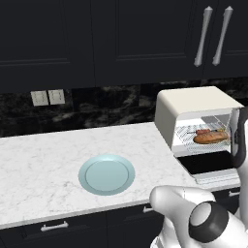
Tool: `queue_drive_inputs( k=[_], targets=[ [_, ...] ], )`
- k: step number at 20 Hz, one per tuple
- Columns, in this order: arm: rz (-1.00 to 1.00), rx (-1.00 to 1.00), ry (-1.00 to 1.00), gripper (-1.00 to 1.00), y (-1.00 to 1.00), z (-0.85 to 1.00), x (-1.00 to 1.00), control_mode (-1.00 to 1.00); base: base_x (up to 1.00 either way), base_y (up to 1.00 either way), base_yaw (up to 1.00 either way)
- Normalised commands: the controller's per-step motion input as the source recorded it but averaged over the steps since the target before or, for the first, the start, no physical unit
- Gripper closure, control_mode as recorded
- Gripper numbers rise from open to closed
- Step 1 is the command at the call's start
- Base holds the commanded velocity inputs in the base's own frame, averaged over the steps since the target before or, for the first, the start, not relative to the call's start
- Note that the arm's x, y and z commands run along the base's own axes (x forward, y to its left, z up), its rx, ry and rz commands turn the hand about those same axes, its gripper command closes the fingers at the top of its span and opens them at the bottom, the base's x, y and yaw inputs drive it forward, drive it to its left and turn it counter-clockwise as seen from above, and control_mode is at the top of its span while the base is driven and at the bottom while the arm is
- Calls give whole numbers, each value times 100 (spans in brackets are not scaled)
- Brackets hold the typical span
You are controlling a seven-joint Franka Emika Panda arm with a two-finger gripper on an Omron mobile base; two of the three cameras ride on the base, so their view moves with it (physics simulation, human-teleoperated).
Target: Pick up the kebab skewer and baguette bread, and place them inside the toaster oven. Close the toaster oven door and start by setting the timer.
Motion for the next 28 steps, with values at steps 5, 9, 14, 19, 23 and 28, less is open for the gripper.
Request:
queue_drive_inputs(
  k=[5, 9, 14, 19, 23, 28],
  targets=[
    [2, 0, 17, -100, 27, -16, -23, -100, 0, 0, 0],
    [4, 0, 15, -100, 3, -9, -10, -100, 0, 0, 0],
    [0, 0, 18, -100, 0, -12, -3, -100, 0, 0, 0],
    [0, 0, 15, -100, 0, -21, 0, -100, 0, 0, 0],
    [0, 0, 12, -100, 0, -30, 0, -100, 0, 0, 0],
    [0, 0, 10, -100, 0, -21, 2, -100, 0, 0, 0]
  ],
)
